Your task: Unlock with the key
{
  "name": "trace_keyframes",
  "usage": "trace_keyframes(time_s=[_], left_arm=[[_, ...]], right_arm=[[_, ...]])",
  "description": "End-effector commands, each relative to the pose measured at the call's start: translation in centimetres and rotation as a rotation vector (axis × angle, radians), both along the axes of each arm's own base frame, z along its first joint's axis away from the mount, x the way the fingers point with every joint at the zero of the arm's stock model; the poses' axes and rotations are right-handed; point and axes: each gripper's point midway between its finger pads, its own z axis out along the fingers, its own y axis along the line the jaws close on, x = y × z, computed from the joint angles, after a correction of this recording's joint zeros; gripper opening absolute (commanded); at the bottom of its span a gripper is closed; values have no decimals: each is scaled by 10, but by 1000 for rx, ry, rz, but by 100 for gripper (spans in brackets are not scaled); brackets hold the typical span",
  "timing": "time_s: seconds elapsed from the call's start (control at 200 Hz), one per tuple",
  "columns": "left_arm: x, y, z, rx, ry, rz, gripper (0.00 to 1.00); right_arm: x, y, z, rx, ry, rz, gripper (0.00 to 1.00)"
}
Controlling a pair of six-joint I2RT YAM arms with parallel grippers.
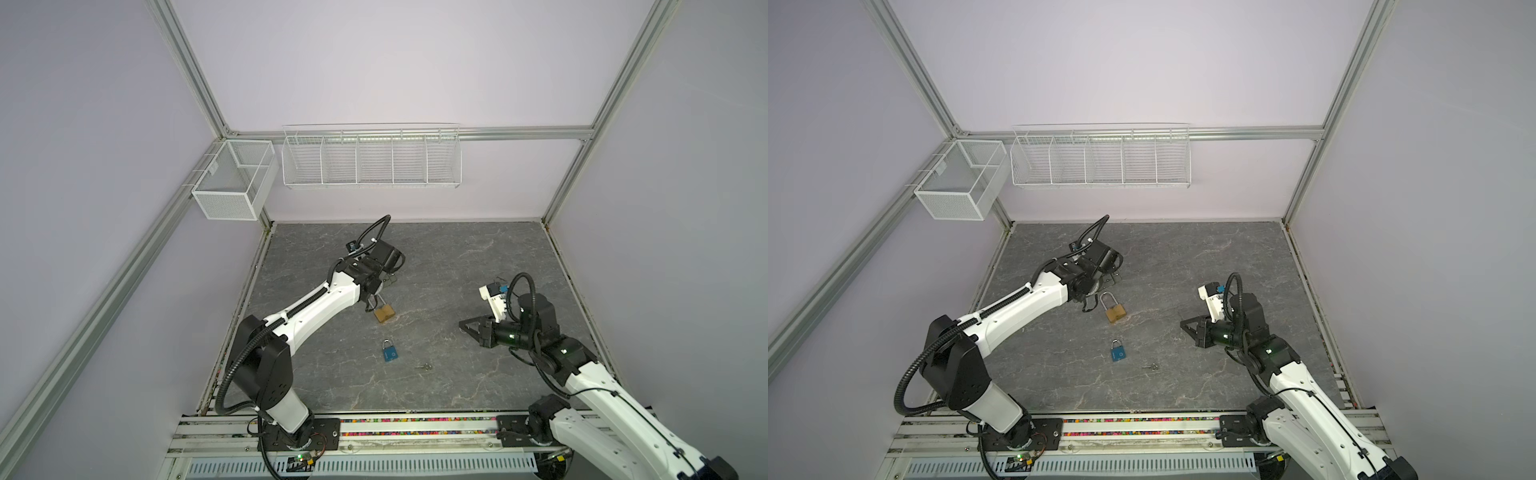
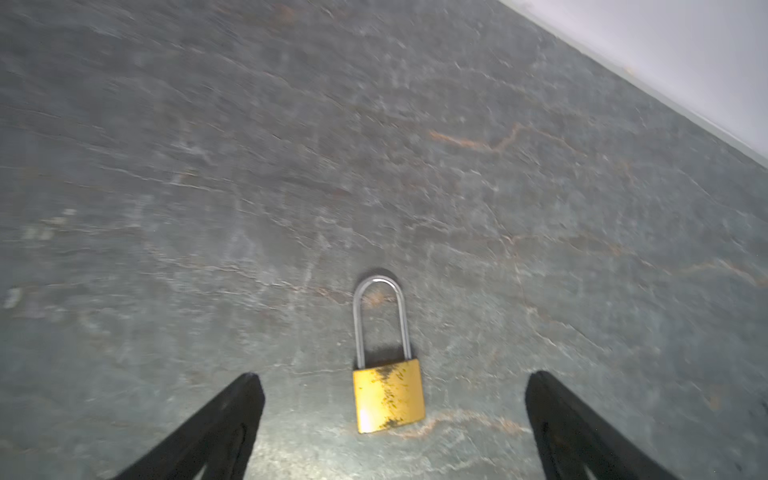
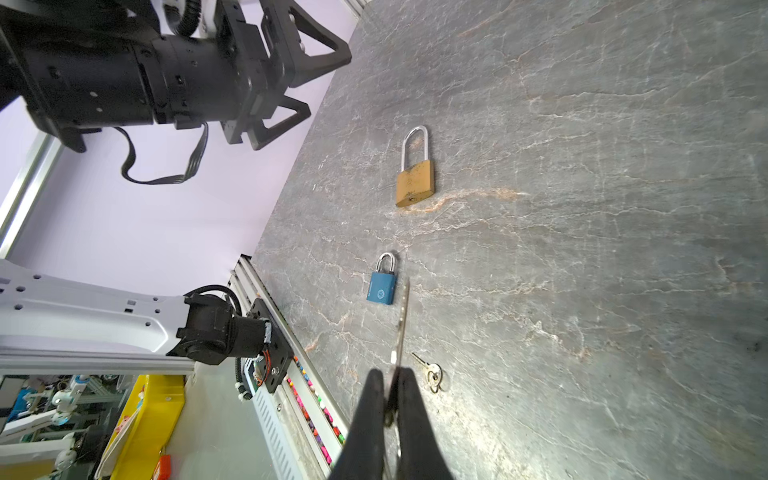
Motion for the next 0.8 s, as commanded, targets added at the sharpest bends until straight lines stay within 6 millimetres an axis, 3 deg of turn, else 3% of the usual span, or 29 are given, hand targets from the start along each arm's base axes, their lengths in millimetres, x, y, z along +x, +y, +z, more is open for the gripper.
trace_keyframes(time_s=[0.0,0.04,0.125,0.195,0.255,0.32,0.435,0.615,0.795], left_arm=[[-26,22,-47,49,94,135,100],[-25,4,-68,-84,131,103,100],[-15,-31,-80,-243,109,17,100],[-10,-38,-85,-224,169,24,99],[-11,-29,-94,-147,282,93,99],[-4,-44,-102,-128,369,22,98],[4,-69,-104,-178,376,-21,94],[-10,-58,-128,-163,467,68,91],[-17,-51,-125,-128,472,69,89]], right_arm=[[-4,4,7,33,-22,37,6],[-3,3,5,30,-22,35,6],[-3,2,5,33,-15,35,6],[-4,2,6,37,-10,38,6],[-4,1,6,34,-9,38,6],[-4,-1,3,22,-10,35,6],[-2,-4,-2,13,0,27,6],[2,-6,-6,25,22,32,6],[7,-8,-7,34,38,36,6]])
